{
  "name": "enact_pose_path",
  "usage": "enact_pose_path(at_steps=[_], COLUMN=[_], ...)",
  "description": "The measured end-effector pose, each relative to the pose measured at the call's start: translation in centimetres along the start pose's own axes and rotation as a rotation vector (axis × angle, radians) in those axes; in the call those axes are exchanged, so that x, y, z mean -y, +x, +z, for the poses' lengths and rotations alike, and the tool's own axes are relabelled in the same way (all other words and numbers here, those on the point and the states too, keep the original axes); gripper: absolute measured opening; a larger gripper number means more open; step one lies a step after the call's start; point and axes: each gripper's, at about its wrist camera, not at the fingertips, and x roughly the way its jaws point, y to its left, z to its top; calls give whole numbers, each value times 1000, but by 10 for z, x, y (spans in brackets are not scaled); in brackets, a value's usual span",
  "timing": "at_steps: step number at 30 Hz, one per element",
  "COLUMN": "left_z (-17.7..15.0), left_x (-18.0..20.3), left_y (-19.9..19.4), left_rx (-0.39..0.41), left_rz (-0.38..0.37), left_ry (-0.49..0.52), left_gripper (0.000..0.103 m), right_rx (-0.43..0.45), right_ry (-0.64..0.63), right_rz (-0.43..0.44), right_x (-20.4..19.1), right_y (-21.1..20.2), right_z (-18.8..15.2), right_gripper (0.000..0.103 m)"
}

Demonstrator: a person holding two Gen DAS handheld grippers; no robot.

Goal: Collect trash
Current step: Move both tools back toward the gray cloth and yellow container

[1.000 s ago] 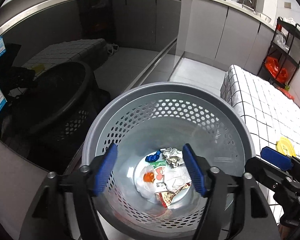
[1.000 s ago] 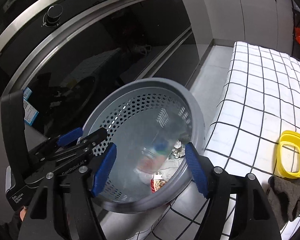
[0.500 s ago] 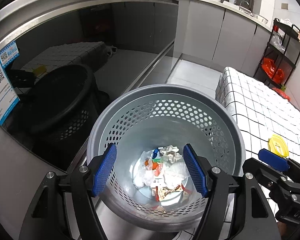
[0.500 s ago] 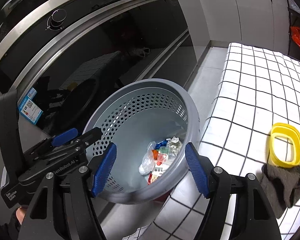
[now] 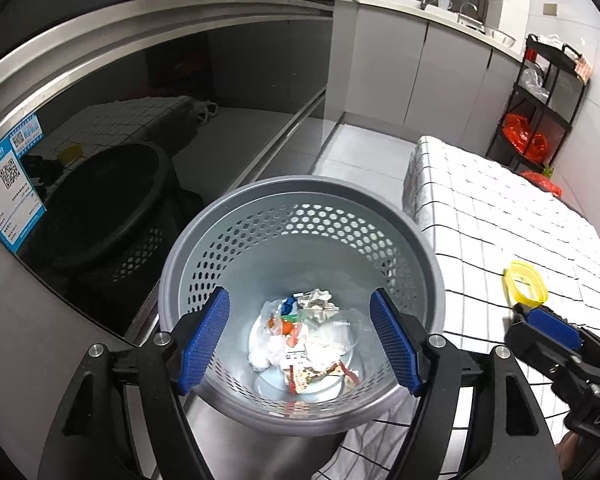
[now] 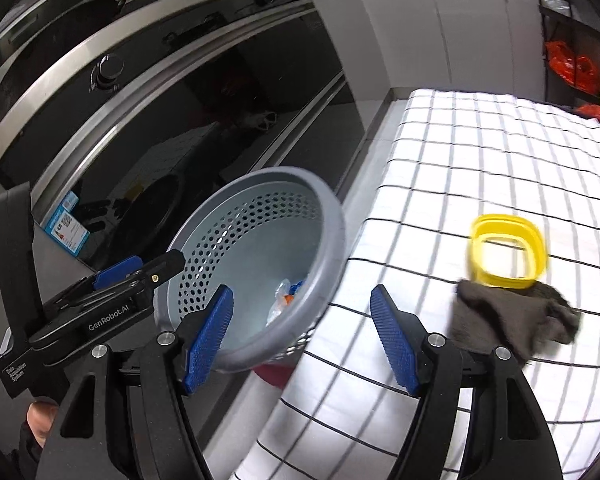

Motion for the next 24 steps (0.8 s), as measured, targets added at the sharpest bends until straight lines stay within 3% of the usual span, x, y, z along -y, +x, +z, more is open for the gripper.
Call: enact_pose_path(at_steps=[13, 24], left_z=[1, 7], left_x=[29, 35], left_y=[-9, -8], left_rx=[19, 28], left_rz=[-92, -106], left_ry=[54, 74], left_gripper=[75, 76], right_rx=[99, 165], right_ry=[81, 191], right_rz=[-98, -157], right_x=[43, 81], right_y=[-50, -82], right_z=[-11, -26], right_gripper=[68, 68])
